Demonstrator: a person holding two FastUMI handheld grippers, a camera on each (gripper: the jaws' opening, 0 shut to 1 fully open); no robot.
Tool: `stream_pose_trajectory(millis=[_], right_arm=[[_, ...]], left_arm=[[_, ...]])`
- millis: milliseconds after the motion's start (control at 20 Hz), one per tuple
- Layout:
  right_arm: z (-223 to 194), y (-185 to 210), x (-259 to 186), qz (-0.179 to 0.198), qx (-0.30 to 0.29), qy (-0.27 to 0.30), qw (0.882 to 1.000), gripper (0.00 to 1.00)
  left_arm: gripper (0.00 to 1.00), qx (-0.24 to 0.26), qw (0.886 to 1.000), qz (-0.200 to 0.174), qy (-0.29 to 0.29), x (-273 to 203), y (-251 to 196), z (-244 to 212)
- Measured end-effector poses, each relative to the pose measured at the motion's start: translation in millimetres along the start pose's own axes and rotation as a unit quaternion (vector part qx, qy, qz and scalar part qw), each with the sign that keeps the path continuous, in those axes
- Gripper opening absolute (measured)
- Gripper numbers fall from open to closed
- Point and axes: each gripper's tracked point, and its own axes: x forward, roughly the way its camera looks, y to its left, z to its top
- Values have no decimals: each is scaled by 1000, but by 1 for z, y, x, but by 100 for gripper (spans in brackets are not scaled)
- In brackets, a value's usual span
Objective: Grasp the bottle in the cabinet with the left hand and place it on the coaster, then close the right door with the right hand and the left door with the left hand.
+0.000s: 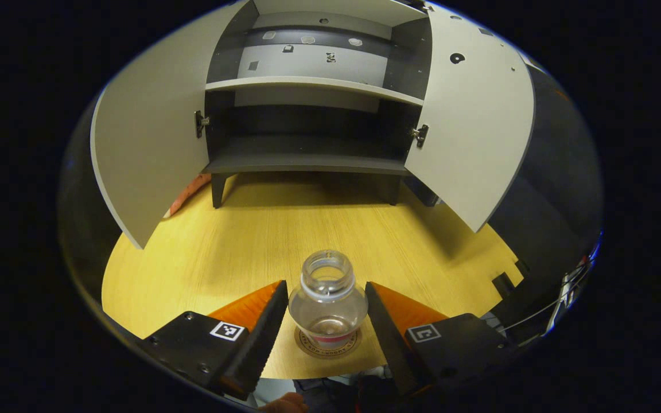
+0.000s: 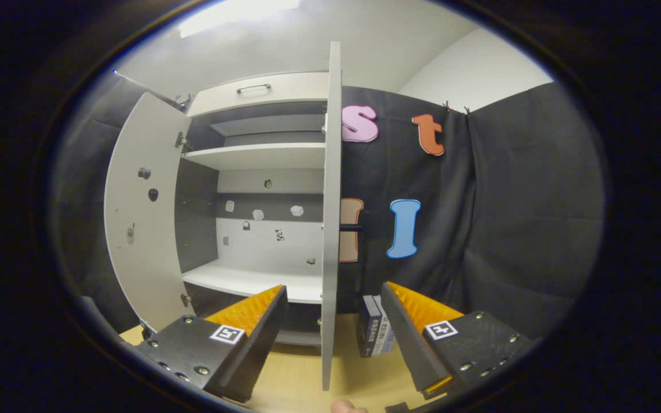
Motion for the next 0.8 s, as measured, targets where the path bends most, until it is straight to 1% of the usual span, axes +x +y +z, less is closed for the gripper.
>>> stream_pose_trajectory(millis=[50,250,500,650,800], right_arm=[[0,0,0,1,-2,0,1000,98],[0,0,-1,3,-5,-1,1000,99],[4,2,-1,5,-5,-7,1000,99],[7,1,-2,4,-3,-11,1000,99],[14,-8,-4,-7,-4,-22,1000,99]], left_arm=[[88,-2,1000,0,3,-2,0,-1],[88,-1,1000,-4,-18,-13,-3,10],[88,-1,999,-9,-46,-30,-12,39],[88,-4,997,-5,-74,-46,-14,68],[88,-5,992,0,-123,-67,-16,114]])
